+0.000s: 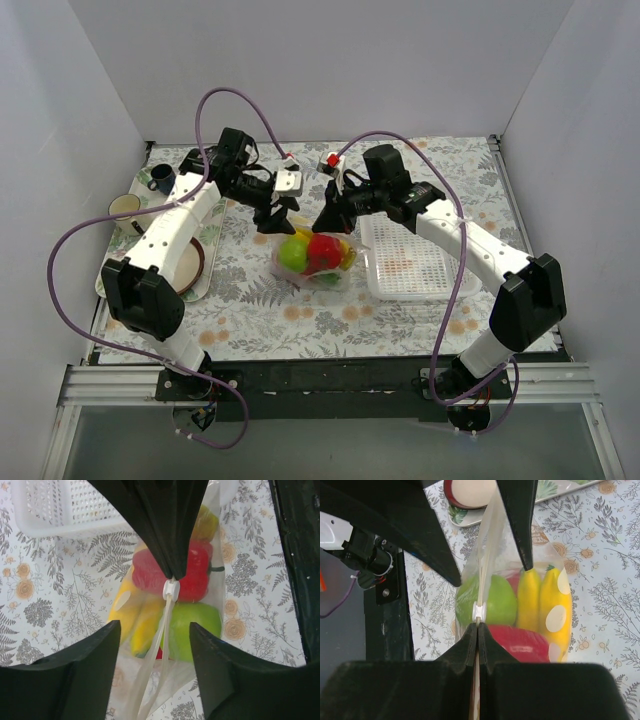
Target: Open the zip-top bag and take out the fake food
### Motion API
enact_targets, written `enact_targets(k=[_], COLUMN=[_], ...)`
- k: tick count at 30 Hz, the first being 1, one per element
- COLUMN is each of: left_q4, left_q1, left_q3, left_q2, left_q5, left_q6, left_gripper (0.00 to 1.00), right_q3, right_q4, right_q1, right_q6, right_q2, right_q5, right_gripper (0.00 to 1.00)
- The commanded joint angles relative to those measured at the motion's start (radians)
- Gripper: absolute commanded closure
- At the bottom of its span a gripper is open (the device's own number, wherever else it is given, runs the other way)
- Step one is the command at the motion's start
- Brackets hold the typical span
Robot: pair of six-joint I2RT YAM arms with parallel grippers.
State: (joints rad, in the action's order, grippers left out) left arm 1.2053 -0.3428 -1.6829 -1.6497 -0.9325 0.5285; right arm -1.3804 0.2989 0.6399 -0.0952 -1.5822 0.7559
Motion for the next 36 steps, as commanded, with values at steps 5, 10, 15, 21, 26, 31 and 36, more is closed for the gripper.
enact_targets(k=[5, 10, 15, 21, 26, 31, 36], left_q4=[-0.105, -0.153, -0.135, -0.116, -0.108, -0.098, -0.085], left_q1=[-0.016, -0.024, -0.03, -0.039, -0.039, -0.044, -0.047], left_q3=[0.074, 0.092, 0.069, 0.064, 0.071, 0.066, 0.061], left_q2=[0.033, 0.044, 0.041, 0.05, 0.059, 0.065, 0.071], left_q5=[0.138, 0.161, 0.146, 0.153, 0.15, 0.146, 0.139], left_q6=[-0.013, -0.041, -0.047, -0.05, -0.05, -0.055, -0.051], left_gripper=[0.74, 1.0, 1.0, 1.0, 1.0, 1.0, 1.0], right_q3=[-0.065, -0.065, -0.066, -0.082, -0.086, -0.106, -0.111], right_q4=[-0.009, -0.001, 0.002, -0.001, -0.027, -0.018, -0.015], right_q1=[0.007, 0.01, 0.015, 0.03, 0.044, 0.056, 0.072], right_q6=[-0.018, -0.024, -0.034, -0.049, -0.066, -0.107, -0.167], right_q2=[0.002, 0.005, -0.004, -0.027, -0.035, -0.052, -0.061], right_q5=[0.037, 0.036, 0.028, -0.003, -0.044, -0.081, -0.151], right_gripper=[0.99, 0.99, 0.74, 0.47, 0.47, 0.46, 0.46])
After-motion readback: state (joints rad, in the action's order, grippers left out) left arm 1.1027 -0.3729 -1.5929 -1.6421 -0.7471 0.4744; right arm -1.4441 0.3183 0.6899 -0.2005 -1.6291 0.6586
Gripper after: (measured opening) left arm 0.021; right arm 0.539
